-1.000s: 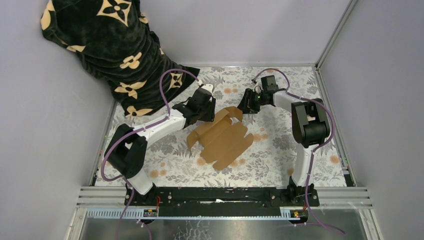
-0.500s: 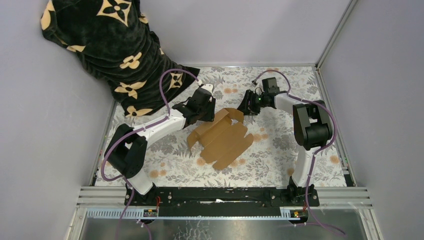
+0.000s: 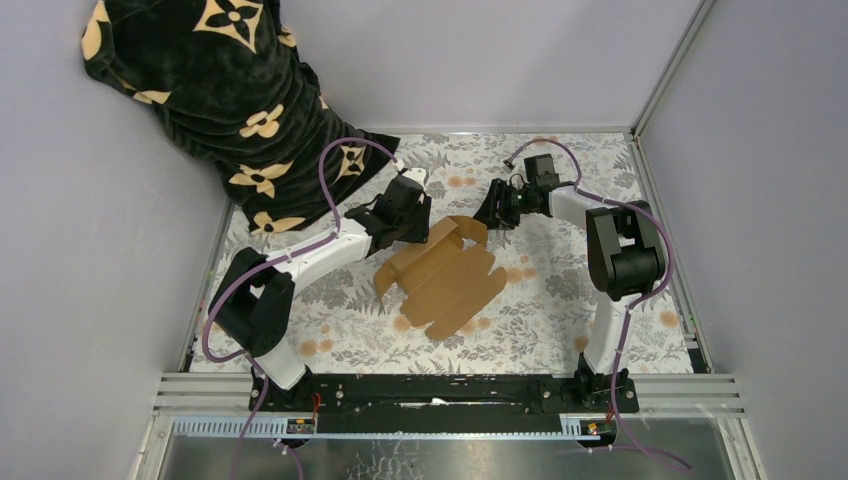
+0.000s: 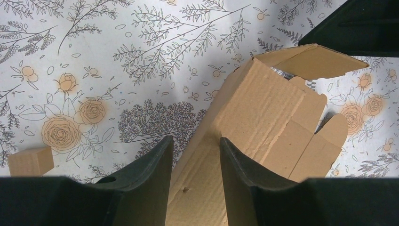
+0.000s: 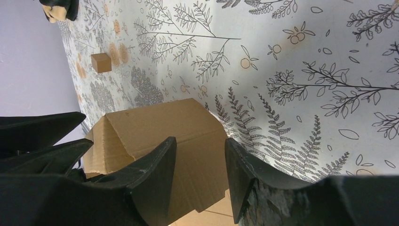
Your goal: Fold the paper box
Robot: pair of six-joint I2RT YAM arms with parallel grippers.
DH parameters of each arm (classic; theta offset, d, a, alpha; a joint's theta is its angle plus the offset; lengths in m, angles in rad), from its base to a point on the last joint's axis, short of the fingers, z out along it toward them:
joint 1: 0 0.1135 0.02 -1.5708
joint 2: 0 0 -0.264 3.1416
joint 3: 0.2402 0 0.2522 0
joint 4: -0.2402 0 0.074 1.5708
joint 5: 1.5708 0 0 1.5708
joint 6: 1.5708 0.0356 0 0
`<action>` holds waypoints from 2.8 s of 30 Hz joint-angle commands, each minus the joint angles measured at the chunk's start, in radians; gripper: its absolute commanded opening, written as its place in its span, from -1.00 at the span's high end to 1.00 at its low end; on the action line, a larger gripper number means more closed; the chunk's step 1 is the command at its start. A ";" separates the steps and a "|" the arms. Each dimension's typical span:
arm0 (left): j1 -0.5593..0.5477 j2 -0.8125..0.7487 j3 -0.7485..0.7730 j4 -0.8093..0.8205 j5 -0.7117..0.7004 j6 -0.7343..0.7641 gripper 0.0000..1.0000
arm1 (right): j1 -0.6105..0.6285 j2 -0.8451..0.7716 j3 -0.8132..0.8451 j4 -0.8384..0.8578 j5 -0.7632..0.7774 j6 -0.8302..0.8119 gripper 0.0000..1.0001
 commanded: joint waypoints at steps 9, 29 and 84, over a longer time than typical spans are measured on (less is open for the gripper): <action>0.008 0.015 0.002 -0.003 -0.058 0.015 0.05 | 0.023 -0.056 0.090 -0.014 -0.028 0.012 -0.01; 0.010 0.012 0.006 -0.004 -0.047 0.012 0.05 | 0.033 -0.133 -0.064 0.048 -0.023 0.017 -0.01; -0.032 0.075 0.013 0.015 0.008 0.054 0.05 | 0.145 -0.195 -0.293 0.397 0.105 -0.265 -0.05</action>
